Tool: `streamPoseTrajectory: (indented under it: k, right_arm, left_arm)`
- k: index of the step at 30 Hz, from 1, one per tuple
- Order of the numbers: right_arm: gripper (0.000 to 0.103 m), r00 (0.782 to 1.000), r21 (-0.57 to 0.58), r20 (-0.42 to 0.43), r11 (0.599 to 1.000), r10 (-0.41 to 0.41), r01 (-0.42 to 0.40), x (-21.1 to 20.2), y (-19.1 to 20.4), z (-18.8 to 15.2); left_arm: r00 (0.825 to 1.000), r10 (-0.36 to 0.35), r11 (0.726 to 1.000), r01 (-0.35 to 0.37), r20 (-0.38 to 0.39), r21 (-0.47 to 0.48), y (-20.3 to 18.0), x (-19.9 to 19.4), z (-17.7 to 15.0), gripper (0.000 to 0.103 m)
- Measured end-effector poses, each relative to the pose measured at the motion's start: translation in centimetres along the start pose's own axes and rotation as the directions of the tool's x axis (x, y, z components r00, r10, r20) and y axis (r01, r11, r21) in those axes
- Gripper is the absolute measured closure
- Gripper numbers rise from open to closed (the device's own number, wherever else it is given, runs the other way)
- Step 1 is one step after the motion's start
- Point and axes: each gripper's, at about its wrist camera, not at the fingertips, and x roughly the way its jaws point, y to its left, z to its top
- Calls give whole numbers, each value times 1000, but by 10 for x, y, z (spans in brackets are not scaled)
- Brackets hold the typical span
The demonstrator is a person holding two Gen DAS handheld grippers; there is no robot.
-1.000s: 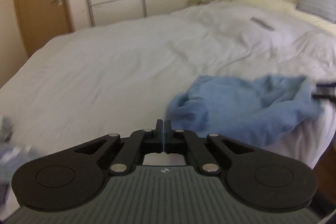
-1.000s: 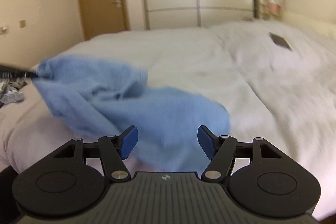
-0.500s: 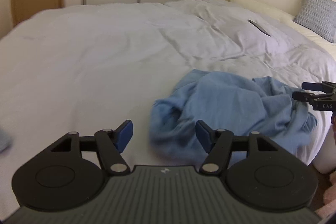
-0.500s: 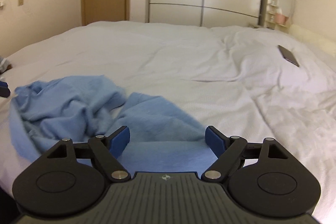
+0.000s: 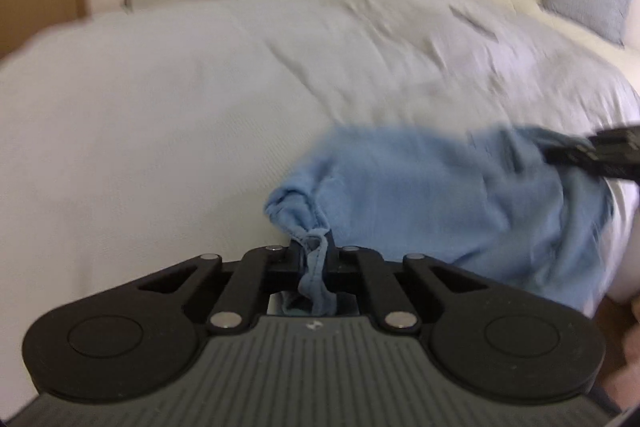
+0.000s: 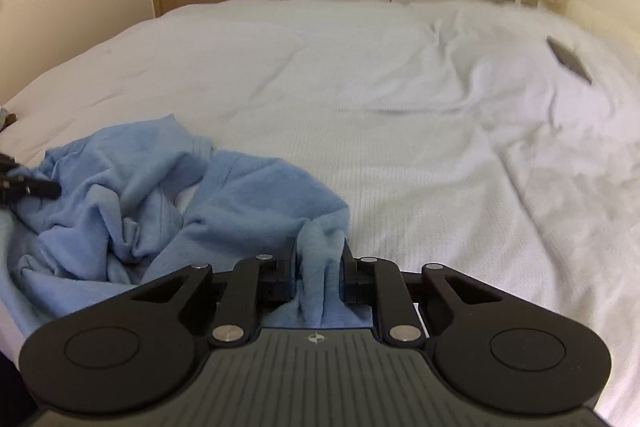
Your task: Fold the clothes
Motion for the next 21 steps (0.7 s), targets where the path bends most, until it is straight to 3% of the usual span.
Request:
streamPoseTrajectory:
  k: [3,6,8,11,13,14,17,19,21]
  right_arm:
    - [89,992,-39,111,997,-63,68,-30,5,6]
    - [89,966,-17,212,988,-144,152,-69,6,3]
    - [88,965,52,208,987,-159,151,-86,3,-11]
    - [84,987,65,75,988,-145,141,-77,5,-43]
    - [83,990,71,-2,987,-143,143,-71,5,-63]
    - [77,989,81,-18,986,-146,146,-72,5,-69]
    - [55,983,99,32,979,-183,179,-84,1,-68]
    - [55,976,110,82,975,-202,193,-93,-1,-61]
    - [52,975,113,133,980,-177,162,-97,-2,-45]
  left_arm:
    - [995,45,999,-44,86,-11,7,-34,11,99]
    - [998,47,999,-47,39,-7,7,-50,-9,99]
    - [999,39,999,-39,-21,-9,5,-53,-28,98]
    - [997,37,999,-38,-66,-15,8,-57,-44,97]
    - [995,36,999,-37,-92,-18,9,-60,-54,93]
    - [994,35,999,-37,-105,-20,10,-61,-59,90]
    - [991,41,999,-44,-125,-22,14,-65,-66,79]
    - [994,60,998,-62,-88,-17,18,-68,-55,75]
    - [997,62,998,-63,-53,-16,19,-65,-41,65]
